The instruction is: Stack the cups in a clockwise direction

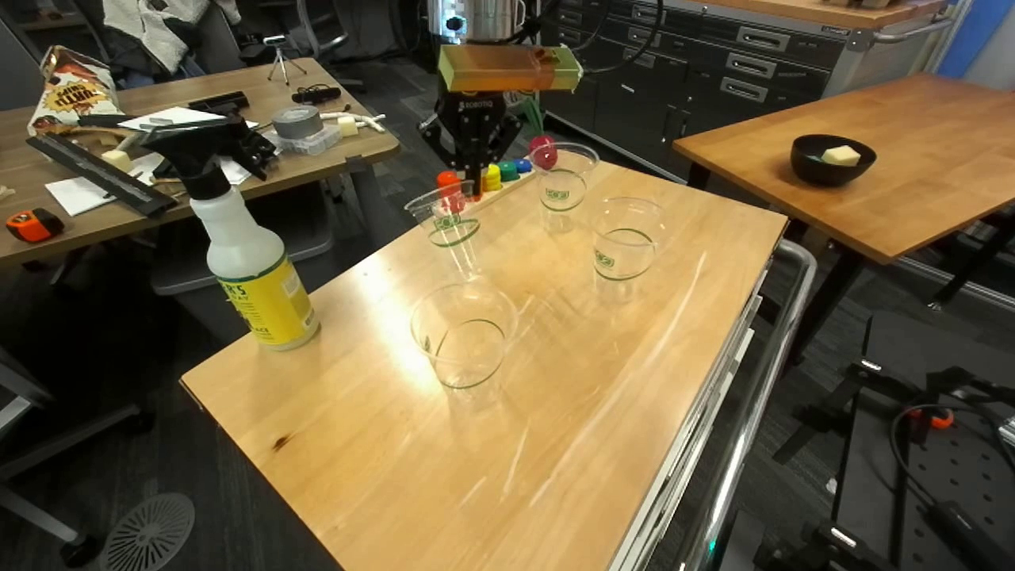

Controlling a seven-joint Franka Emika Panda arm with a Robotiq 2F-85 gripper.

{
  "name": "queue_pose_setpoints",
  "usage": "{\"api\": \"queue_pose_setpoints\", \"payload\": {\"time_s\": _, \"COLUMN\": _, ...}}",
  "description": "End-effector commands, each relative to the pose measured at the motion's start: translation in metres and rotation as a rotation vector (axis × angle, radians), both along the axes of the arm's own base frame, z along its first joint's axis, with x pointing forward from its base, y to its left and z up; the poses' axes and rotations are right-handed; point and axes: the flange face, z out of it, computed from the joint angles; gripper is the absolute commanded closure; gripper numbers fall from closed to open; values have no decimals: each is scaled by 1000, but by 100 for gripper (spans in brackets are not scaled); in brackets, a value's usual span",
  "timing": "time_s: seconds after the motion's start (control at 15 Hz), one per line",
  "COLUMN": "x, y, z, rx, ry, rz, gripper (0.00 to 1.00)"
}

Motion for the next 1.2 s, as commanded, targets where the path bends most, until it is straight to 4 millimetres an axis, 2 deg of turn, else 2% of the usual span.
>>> {"api": "queue_pose_setpoints", "payload": {"time_s": 0.0, "x": -5, "y": 0, "z": 15, "rx": 25, "ry": 51, "rz": 63, "gripper": 93}}
{"api": "queue_pose_setpoints", "payload": {"time_s": 0.33, "x": -14, "y": -3, "z": 21, "rx": 95, "ry": 155, "rz": 106, "gripper": 94}}
{"api": "queue_pose_setpoints", "payload": {"time_s": 0.47, "x": -11, "y": -11, "z": 32, "rx": 172, "ry": 114, "rz": 44, "gripper": 94}}
{"api": "queue_pose_setpoints", "payload": {"time_s": 0.67, "x": -17, "y": -33, "z": 56, "rx": 251, "ry": -6, "rz": -62, "gripper": 95}}
{"api": "queue_pose_setpoints", "payload": {"time_s": 0.8, "x": -32, "y": -54, "z": 75, "rx": 268, "ry": -102, "rz": -122, "gripper": 95}}
{"api": "queue_pose_setpoints", "payload": {"time_s": 1.13, "x": -82, "y": -101, "z": 107, "rx": 261, "ry": -360, "rz": -239, "gripper": 95}}
